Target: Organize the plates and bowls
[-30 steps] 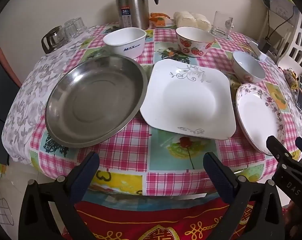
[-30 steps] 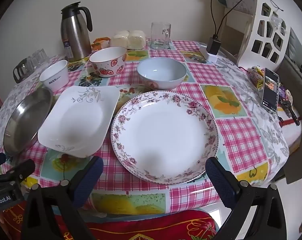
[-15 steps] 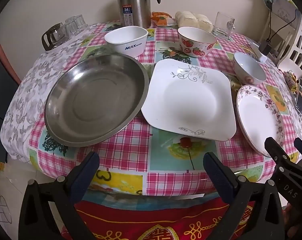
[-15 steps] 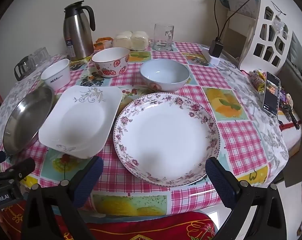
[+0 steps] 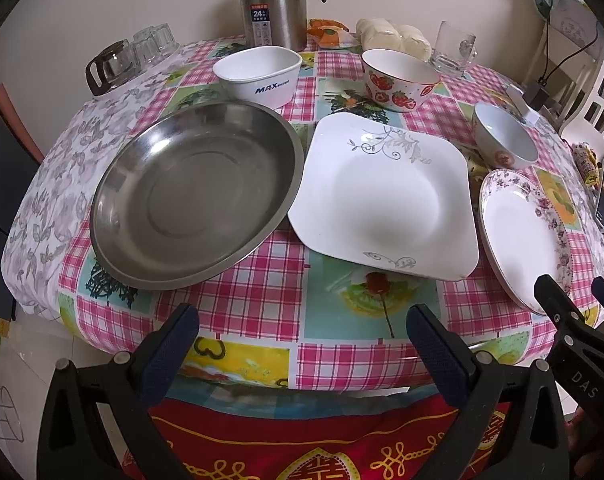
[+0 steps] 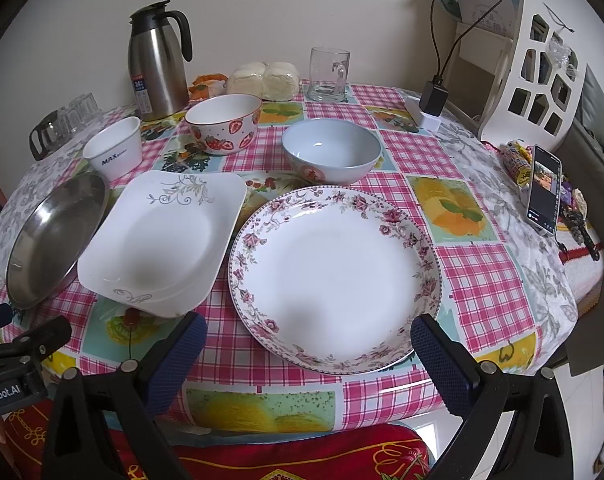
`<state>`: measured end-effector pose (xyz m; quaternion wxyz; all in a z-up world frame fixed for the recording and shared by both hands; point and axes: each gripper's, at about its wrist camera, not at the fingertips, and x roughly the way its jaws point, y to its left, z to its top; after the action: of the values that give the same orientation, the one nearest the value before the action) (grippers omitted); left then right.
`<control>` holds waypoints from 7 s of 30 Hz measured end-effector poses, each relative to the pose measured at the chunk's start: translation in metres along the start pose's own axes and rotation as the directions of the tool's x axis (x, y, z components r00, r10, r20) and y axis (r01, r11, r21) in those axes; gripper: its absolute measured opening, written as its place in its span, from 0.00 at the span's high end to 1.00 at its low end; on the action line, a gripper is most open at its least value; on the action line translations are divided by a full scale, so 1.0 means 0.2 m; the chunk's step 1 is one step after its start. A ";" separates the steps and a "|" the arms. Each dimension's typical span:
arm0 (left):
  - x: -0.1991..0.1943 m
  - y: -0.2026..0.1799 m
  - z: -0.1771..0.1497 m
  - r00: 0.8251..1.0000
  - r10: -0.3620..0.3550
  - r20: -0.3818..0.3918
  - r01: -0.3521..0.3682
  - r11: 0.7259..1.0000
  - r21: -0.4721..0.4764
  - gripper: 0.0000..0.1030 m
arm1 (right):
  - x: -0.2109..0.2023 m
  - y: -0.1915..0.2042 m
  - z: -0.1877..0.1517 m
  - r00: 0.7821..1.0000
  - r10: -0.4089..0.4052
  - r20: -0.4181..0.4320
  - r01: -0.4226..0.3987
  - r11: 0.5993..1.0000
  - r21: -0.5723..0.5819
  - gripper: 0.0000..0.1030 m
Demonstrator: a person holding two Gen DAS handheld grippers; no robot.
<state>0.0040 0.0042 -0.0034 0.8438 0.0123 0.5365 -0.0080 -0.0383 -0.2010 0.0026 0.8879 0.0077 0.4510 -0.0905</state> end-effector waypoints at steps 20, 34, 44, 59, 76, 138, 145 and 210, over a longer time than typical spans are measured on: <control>0.01 0.01 0.00 1.000 0.002 -0.010 -0.002 1.000 -0.007 0.00 | 0.01 0.01 0.00 1.000 -0.001 -0.002 0.001 1.000 -0.001 0.00; 0.01 0.01 0.00 1.000 0.004 -0.015 -0.005 1.000 -0.010 0.00 | 0.00 0.01 0.00 1.000 -0.002 0.000 0.002 1.000 -0.004 0.00; 0.01 0.02 0.00 1.000 0.006 -0.021 -0.006 1.000 -0.013 0.00 | 0.00 0.01 0.00 1.000 -0.002 0.000 0.002 1.000 -0.005 0.00; -0.01 0.06 0.02 0.999 -0.033 0.004 0.033 0.998 -0.055 0.00 | 0.00 0.02 0.00 1.000 -0.001 0.000 0.001 1.000 -0.007 0.00; -0.13 0.58 0.14 0.934 0.160 0.320 -0.005 0.901 -0.435 0.00 | 0.05 0.40 0.15 0.981 0.110 0.162 -0.088 0.987 -0.138 0.00; 0.37 1.21 0.05 0.989 0.146 0.005 -0.099 0.701 -0.707 0.82 | 0.49 1.23 0.33 0.892 0.442 -0.099 -0.451 0.850 -0.273 0.68; 0.35 1.20 0.07 0.987 0.162 0.017 -0.107 0.722 -0.683 0.82 | 0.44 1.20 0.33 0.881 0.467 -0.072 -0.468 0.840 -0.273 0.68; -0.01 0.56 0.17 0.959 0.066 0.277 0.058 0.907 -0.418 0.81 | 0.10 0.44 0.36 0.893 0.448 0.043 -0.434 0.884 -0.175 0.81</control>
<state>0.0366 0.1148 0.0150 0.8947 -0.1705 0.3984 0.1081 0.0455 -0.1247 0.0242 0.9006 0.0349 0.4064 0.1502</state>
